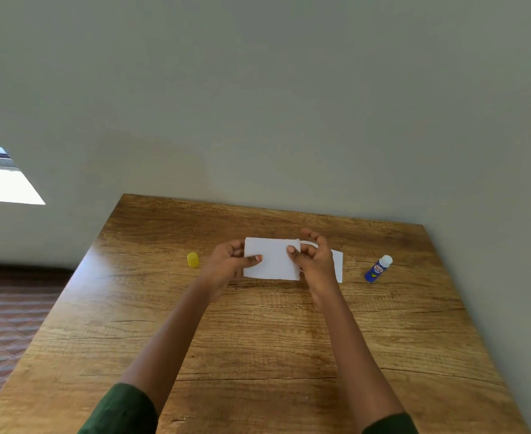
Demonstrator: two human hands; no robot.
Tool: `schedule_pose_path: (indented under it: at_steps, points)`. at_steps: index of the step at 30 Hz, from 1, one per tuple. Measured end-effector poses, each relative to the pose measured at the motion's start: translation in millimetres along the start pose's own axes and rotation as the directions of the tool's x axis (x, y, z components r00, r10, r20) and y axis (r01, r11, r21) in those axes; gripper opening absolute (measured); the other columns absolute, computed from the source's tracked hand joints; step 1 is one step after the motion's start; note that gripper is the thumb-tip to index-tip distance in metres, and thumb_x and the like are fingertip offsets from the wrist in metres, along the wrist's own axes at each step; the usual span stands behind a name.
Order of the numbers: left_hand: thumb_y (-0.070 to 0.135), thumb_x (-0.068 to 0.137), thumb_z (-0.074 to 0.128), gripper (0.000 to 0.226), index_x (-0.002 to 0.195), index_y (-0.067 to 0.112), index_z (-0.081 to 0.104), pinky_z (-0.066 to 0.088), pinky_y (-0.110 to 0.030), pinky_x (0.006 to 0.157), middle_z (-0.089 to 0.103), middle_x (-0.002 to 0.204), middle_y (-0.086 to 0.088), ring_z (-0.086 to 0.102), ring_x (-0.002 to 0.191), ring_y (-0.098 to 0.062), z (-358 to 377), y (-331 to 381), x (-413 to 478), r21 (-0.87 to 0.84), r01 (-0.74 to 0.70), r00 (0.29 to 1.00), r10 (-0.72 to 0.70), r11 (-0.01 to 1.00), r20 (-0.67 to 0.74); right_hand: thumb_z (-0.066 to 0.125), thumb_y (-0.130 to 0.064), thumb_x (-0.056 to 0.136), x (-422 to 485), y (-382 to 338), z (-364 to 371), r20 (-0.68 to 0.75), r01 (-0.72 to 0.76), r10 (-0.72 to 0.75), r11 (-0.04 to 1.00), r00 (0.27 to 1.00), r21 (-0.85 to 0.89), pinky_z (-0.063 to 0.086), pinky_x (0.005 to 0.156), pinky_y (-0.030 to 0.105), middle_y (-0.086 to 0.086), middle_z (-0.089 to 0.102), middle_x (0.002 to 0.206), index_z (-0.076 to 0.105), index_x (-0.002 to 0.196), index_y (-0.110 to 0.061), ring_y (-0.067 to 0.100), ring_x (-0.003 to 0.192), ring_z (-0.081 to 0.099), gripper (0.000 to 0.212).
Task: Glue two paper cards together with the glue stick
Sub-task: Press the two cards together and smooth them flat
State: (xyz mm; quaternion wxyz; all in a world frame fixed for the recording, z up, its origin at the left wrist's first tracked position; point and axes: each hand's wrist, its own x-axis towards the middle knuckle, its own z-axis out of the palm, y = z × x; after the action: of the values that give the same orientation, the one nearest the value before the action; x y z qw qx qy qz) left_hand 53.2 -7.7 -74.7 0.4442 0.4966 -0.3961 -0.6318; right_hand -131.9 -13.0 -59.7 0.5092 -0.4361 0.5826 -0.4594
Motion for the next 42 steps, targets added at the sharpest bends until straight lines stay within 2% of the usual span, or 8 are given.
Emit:
schedule_pose_path:
  at_steps: [6, 10, 13, 15, 25, 36, 40, 42]
  points:
    - [0.002, 0.079, 0.068, 0.033, 0.112, 0.003, 0.064, 0.056, -0.041, 0.081, 0.072, 0.101, -0.011, 0.068, 0.095, -0.026, 4.9, -6.3, 1.0, -0.010, 0.030, 0.990, -0.031, 1.000, -0.138, 0.067, -0.015, 0.085, 7.4, -1.8, -9.0, -0.097, 0.148, -0.193, 0.924, 0.976, -0.351, 0.046, 0.068, 0.013, -0.001, 0.067, 0.099, 0.059, 0.111, -0.016, 0.012, 0.093, 0.061, 0.028]
    - [0.003, 0.078, 0.069, 0.031, 0.109, 0.007, 0.065, 0.056, -0.043, 0.084, 0.072, 0.101, -0.010, 0.068, 0.094, -0.024, 1.8, -9.1, 3.3, 0.022, 0.041, 0.980, -0.036, 0.999, -0.198, 0.067, -0.018, 0.084, 23.1, 2.2, -25.0, -0.055, 0.120, -0.242, 0.650, 0.969, -0.750, 0.045, 0.090, 0.033, 0.011, 0.057, 0.124, 0.054, 0.120, -0.011, 0.025, 0.115, 0.051, 0.039]
    - [0.004, 0.078, 0.070, 0.030, 0.107, 0.009, 0.066, 0.057, -0.037, 0.079, 0.072, 0.099, -0.007, 0.069, 0.089, -0.019, 2.5, -11.4, 4.9, 0.070, 0.036, 0.975, -0.020, 0.997, -0.222, 0.071, -0.037, 0.078, 30.0, -0.6, -32.7, 0.058, 0.089, -0.100, 0.340, 0.993, -0.936, 0.033, 0.103, 0.044, 0.012, 0.042, 0.139, 0.040, 0.131, -0.013, 0.031, 0.128, 0.038, 0.067]
    - [0.005, 0.078, 0.071, 0.028, 0.105, 0.010, 0.067, 0.057, -0.033, 0.076, 0.073, 0.097, -0.005, 0.069, 0.087, -0.017, 3.6, -11.5, 5.1, 0.096, 0.038, 0.973, -0.015, 0.995, -0.231, 0.071, -0.044, 0.076, 31.9, -4.9, -35.7, 0.077, 0.075, -0.001, 0.267, 0.997, -0.961, 0.026, 0.107, 0.048, 0.012, 0.035, 0.146, 0.030, 0.138, -0.013, 0.033, 0.134, 0.032, 0.080]
    - [0.004, 0.078, 0.070, 0.028, 0.105, 0.009, 0.067, 0.055, -0.043, 0.087, 0.072, 0.101, -0.009, 0.068, 0.092, -0.022, -0.6, -9.1, 7.1, 0.051, 0.089, 0.976, -0.077, 0.995, -0.205, 0.076, -0.049, 0.068, 39.4, -16.6, -40.2, 0.147, 0.138, 0.027, 0.223, 0.989, -0.965, 0.036, 0.099, 0.043, 0.011, 0.044, 0.138, 0.036, 0.131, -0.011, 0.032, 0.128, 0.038, 0.083]
    - [0.004, 0.078, 0.070, 0.024, 0.100, 0.014, 0.067, 0.054, -0.046, 0.089, 0.071, 0.101, -0.008, 0.067, 0.095, -0.023, -2.8, -10.0, 9.0, 0.057, 0.097, 0.980, -0.085, 0.994, -0.182, 0.080, -0.032, 0.070, 36.1, -35.0, -42.0, 0.185, 0.160, 0.011, 0.451, 0.983, -0.878, 0.039, 0.079, 0.031, 0.011, 0.055, 0.124, 0.051, 0.125, -0.010, 0.027, 0.111, 0.051, 0.066]
    - [0.004, 0.077, 0.071, 0.027, 0.101, 0.015, 0.065, 0.054, -0.046, 0.089, 0.071, 0.102, -0.008, 0.067, 0.096, -0.024, -4.3, -10.3, 10.0, 0.060, 0.107, 0.979, -0.095, 0.992, -0.179, 0.073, -0.025, 0.078, 32.6, -39.4, -45.6, 0.179, 0.193, -0.079, 0.546, 0.981, -0.815, 0.035, 0.060, 0.023, 0.010, 0.063, 0.114, 0.062, 0.109, -0.010, 0.019, 0.090, 0.052, 0.036]
    - [0.004, 0.077, 0.071, 0.027, 0.100, 0.015, 0.064, 0.054, -0.047, 0.088, 0.071, 0.102, -0.009, 0.067, 0.096, -0.024, -4.3, -10.6, 10.8, 0.055, 0.108, 0.979, -0.097, 0.993, -0.178, 0.073, -0.026, 0.079, 29.2, -41.2, -46.6, 0.149, 0.205, -0.146, 0.550, 0.978, -0.809, 0.038, 0.071, 0.026, 0.008, 0.063, 0.114, 0.065, 0.109, -0.009, 0.020, 0.095, 0.052, 0.035]
